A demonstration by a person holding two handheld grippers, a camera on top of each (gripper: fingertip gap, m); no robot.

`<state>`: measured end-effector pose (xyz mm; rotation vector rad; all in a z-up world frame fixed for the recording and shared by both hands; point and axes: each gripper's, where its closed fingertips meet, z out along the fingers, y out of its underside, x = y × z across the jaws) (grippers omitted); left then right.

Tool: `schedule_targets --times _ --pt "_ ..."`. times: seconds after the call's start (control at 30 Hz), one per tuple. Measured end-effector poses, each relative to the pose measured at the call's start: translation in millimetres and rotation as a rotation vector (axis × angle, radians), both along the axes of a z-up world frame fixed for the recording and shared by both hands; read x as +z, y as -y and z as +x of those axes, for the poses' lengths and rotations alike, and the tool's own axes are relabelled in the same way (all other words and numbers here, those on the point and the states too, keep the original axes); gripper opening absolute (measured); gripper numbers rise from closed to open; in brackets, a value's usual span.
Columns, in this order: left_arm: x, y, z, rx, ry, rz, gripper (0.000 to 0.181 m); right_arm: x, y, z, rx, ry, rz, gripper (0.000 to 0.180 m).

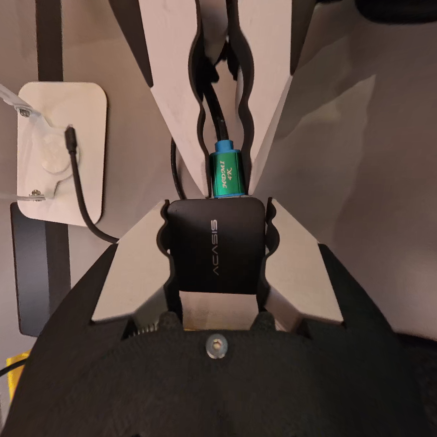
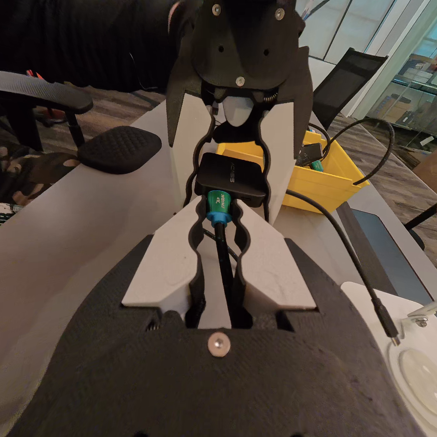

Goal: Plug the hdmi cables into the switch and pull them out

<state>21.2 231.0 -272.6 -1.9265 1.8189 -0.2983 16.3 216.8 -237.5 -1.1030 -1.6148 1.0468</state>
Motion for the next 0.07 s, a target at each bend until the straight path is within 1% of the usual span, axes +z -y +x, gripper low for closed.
schedule_targets --times 0.07 --pt "-5.1 -0.3 -2.4 0.007 -0.043 -0.010 0.080 -2.7 -0.4 0.0 -0.005 0.019 0.012 0.019"
